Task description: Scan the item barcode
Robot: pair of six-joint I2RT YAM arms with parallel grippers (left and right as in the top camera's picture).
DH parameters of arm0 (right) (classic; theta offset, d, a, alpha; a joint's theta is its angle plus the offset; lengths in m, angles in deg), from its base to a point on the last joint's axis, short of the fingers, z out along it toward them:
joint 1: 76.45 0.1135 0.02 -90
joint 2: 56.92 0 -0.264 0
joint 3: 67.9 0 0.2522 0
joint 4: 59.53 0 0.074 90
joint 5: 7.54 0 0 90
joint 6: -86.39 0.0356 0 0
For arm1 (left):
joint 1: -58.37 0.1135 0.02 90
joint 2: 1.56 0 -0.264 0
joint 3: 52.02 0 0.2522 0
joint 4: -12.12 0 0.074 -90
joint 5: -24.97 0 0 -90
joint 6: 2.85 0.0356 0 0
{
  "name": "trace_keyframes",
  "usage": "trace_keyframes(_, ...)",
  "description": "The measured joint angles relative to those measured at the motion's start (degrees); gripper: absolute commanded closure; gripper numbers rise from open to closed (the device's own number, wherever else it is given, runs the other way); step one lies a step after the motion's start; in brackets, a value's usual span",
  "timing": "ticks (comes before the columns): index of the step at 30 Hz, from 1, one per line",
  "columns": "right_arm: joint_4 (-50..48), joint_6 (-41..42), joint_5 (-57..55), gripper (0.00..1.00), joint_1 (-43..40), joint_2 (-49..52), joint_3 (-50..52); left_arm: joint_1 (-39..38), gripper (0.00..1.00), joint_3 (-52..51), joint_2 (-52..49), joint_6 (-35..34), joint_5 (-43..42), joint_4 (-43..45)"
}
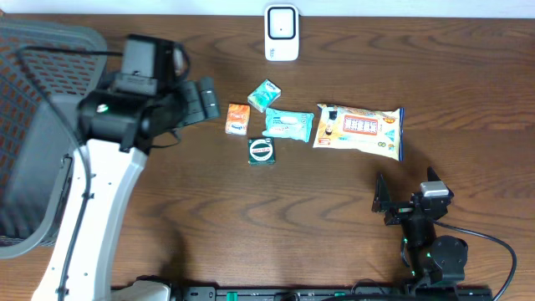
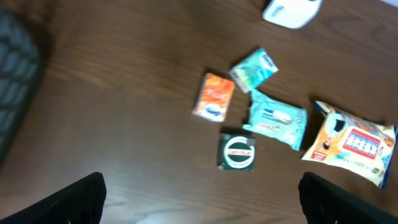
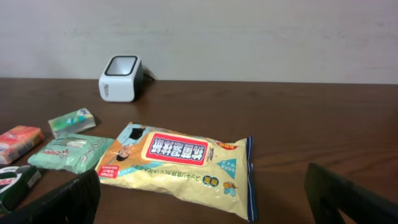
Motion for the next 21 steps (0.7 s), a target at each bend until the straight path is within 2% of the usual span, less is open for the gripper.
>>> trace_keyframes(5, 0.0, 0.0, 0.0, 0.01, 0.0, 0.0, 0.0, 2.4, 0.02, 0.0, 0.8, 0.0, 0.0, -2.0)
trace_keyframes(21, 0.0, 0.0, 0.0, 0.01, 0.0, 0.0, 0.0, 2.6, 0.02, 0.0, 0.8, 0.0, 0.0, -2.3)
